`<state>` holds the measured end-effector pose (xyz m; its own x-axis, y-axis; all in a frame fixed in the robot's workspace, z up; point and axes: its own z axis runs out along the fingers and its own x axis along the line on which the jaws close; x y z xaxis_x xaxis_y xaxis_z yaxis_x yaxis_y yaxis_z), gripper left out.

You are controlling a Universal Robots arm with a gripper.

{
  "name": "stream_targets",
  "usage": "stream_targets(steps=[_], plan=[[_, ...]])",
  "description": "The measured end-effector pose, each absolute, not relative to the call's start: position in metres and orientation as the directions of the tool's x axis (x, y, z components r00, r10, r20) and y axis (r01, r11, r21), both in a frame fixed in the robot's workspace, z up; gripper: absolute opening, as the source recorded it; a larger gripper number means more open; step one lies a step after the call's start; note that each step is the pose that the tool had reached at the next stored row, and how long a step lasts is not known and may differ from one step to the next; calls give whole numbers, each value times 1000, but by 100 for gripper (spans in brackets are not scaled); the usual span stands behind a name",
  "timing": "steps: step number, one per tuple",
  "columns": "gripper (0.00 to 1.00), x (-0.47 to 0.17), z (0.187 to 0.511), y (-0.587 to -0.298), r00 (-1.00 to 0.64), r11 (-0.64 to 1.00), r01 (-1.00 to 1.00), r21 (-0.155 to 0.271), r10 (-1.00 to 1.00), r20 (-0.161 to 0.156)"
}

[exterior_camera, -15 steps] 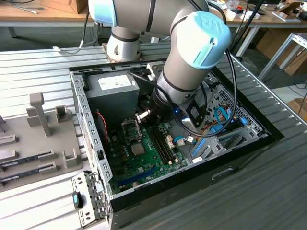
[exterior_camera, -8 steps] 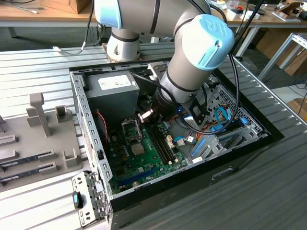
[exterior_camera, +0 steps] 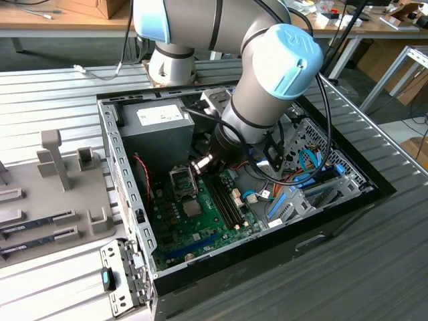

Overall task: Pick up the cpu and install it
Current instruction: 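Close the cpu cover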

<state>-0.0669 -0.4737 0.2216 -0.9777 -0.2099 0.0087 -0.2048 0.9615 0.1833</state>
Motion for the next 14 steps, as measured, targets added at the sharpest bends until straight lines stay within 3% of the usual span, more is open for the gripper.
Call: stream_targets(steps=[14], plan=[[11, -60, 220, -471, -938, 918, -333, 217, -346, 23]])
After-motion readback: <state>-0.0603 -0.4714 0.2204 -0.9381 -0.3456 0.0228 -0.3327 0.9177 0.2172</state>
